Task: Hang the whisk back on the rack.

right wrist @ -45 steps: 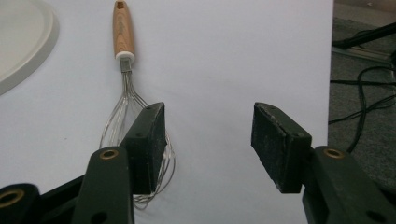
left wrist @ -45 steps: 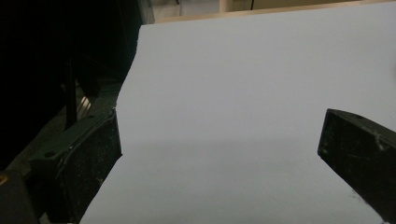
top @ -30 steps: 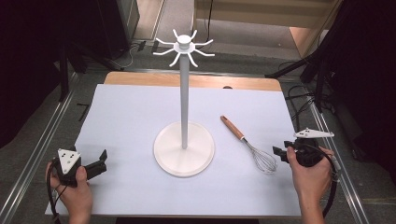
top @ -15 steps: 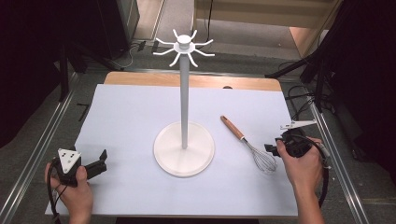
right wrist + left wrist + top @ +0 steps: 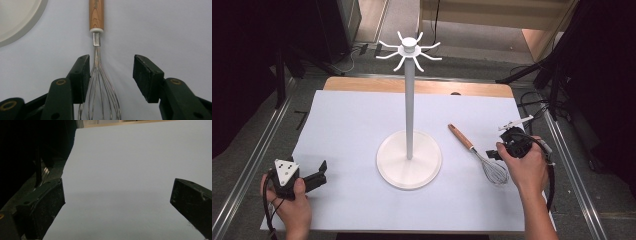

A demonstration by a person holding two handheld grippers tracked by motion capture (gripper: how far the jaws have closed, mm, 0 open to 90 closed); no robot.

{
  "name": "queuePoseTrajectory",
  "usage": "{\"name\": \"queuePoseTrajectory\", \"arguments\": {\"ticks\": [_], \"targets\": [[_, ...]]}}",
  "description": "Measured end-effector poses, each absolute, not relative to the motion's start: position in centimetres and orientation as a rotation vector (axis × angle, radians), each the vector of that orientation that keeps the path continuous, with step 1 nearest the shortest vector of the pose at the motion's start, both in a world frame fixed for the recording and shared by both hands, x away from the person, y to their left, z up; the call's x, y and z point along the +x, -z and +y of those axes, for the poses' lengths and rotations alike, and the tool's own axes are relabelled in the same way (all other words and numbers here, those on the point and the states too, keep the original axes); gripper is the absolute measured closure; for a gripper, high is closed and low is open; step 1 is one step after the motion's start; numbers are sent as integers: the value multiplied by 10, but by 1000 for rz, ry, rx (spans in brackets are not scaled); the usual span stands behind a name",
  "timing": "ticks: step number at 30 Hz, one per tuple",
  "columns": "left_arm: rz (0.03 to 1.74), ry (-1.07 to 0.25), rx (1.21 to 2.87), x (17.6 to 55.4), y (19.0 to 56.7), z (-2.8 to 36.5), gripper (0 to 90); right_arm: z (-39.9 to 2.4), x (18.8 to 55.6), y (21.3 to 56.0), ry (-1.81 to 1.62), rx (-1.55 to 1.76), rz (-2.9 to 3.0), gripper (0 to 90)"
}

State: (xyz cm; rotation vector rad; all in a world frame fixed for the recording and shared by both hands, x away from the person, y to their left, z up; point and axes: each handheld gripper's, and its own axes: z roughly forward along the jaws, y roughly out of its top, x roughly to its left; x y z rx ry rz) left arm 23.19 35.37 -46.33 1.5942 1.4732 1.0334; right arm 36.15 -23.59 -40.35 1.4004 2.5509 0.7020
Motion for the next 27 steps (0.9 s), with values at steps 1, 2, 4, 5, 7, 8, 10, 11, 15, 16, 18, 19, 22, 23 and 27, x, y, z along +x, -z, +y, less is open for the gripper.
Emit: {"name": "queuePoseTrajectory", "arguments": {"ticks": [1, 2, 4, 5, 7, 8, 10, 11, 15, 16, 18, 19, 22, 23, 27], "targets": [[1473, -1033, 1594, 232, 463, 354, 1, -234, 363, 404, -697, 1401, 2556, 501], [1473, -1031, 1594, 232, 463, 354, 1, -232, 365, 404, -695, 1404, 2566, 507], [1473, -1032, 1595, 232, 463, 354, 1, -230, 367, 404, -690, 1399, 2574, 512], [1473, -1030, 1595, 232, 463, 354, 1, -225, 371, 406, -676, 1386, 2601, 525], [1473, -1029, 1597, 232, 463, 354, 1, -223, 374, 407, -667, 1379, 2612, 532], [1474, -1029, 1597, 232, 463, 354, 1, -221, 376, 408, -658, 1369, 2624, 545], [1474, -1029, 1597, 232, 463, 354, 0, -216, 382, 409, -644, 1360, 2659, 579], [1474, -1029, 1597, 232, 463, 354, 1, -216, 382, 409, -644, 1360, 2659, 579], [1475, -1030, 1597, 232, 463, 354, 1, -210, 390, 408, -636, 1352, 2681, 604], [1475, -1029, 1597, 232, 463, 354, 1, -208, 392, 408, -631, 1356, 2686, 609], [1474, -1028, 1595, 232, 463, 354, 1, -206, 395, 407, -628, 1348, 2692, 614], [1475, -1027, 1594, 232, 463, 354, 0, -204, 397, 406, -631, 1353, 2695, 616], [1476, -1025, 1597, 232, 463, 354, 1, -199, 401, 407, -612, 1350, 2714, 620], [1475, -1025, 1595, 232, 463, 354, 1, -198, 403, 407, -605, 1340, 2721, 624], [1475, -1024, 1595, 232, 463, 354, 1, -190, 410, 408, -592, 1354, 2731, 608]]}}
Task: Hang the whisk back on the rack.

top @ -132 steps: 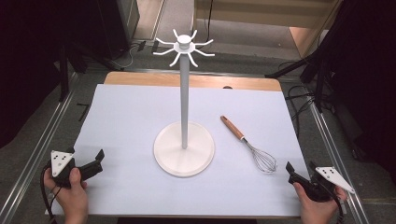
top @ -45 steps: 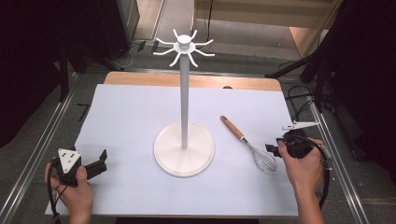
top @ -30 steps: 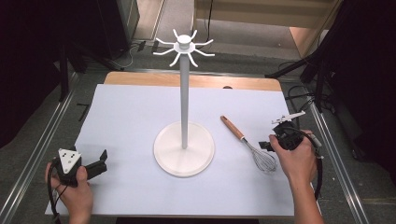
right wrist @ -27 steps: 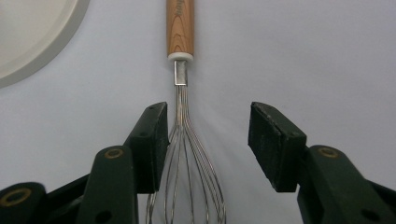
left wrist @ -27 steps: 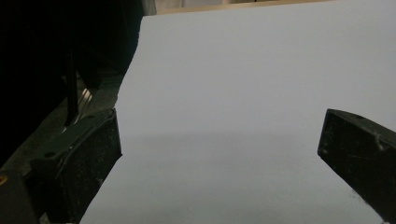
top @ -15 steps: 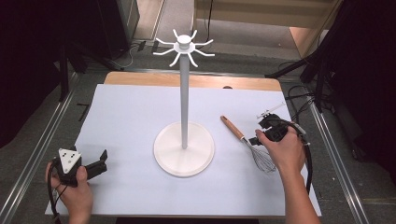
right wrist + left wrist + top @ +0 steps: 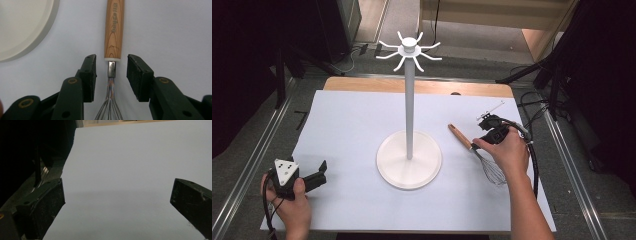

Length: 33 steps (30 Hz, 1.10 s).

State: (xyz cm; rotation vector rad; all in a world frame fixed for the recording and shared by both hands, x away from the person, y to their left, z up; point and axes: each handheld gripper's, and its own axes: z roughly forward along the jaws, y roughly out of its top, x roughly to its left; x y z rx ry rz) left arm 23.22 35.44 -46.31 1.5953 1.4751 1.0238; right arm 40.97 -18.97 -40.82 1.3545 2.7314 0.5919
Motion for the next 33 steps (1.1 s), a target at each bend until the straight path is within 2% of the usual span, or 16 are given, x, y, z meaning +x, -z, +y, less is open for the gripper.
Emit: {"name": "queuePoseTrajectory", "arguments": {"ticks": [21, 33], "targets": [[1479, -1013, 1598, 233, 463, 355, 1, -163, 437, 423, -439, 1383, 2815, 615], [1479, -1012, 1601, 233, 463, 355, 1, -158, 447, 439, -355, 1450, 2807, 667]]}}
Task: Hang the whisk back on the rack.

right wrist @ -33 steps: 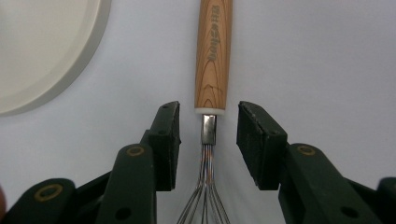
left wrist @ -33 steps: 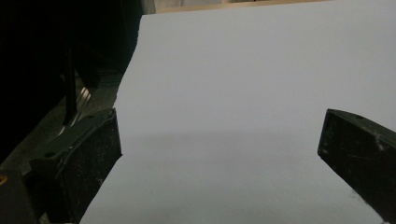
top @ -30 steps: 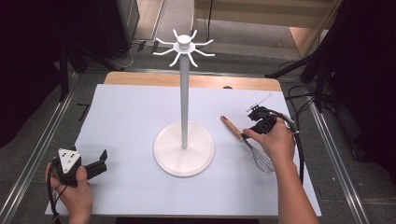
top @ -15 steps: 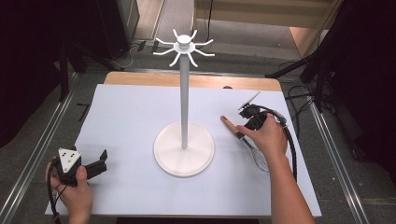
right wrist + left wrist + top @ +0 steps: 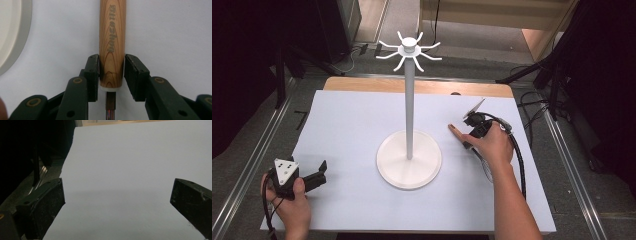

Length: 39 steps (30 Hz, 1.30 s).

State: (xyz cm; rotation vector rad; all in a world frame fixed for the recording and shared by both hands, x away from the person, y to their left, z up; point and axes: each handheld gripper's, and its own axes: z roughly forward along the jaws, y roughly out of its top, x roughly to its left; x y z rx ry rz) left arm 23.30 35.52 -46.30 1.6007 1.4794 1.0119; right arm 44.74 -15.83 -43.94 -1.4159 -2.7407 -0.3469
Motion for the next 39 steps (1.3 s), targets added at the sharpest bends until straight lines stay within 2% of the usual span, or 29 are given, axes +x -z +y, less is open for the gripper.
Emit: {"name": "queuePoseTrajectory", "arguments": {"ticks": [17, 27, 39], "targets": [[1473, -1017, 1600, 233, 463, 355, 1, -146, 448, 443, 248, -1502, -2761, 700], [1478, -1005, 1595, 233, 463, 356, 1, -155, 439, 441, 360, -1550, -2767, 703], [1482, -997, 1587, 233, 463, 357, 0, -166, 425, 414, 607, -1591, -2796, 704]]}}
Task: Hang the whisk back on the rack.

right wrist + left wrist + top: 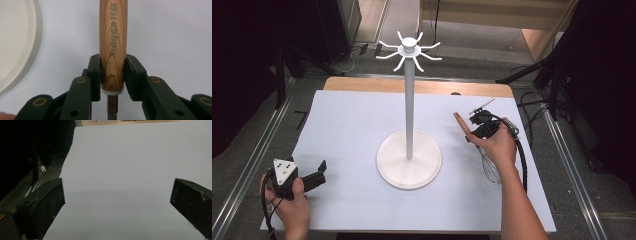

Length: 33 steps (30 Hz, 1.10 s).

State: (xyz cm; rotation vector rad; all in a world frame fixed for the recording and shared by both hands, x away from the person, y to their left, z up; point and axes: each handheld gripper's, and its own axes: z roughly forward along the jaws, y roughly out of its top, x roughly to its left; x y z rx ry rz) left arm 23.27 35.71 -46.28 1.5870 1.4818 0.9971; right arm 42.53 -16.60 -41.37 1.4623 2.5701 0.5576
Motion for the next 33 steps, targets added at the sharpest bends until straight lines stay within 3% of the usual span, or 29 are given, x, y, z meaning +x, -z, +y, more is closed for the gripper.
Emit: {"name": "queuePoseTrajectory", "arguments": {"ticks": [33], "targets": [[1484, -1004, 1590, 233, 463, 356, 0, -169, 378, 355, -1252, 1248, 2206, 704]]}}
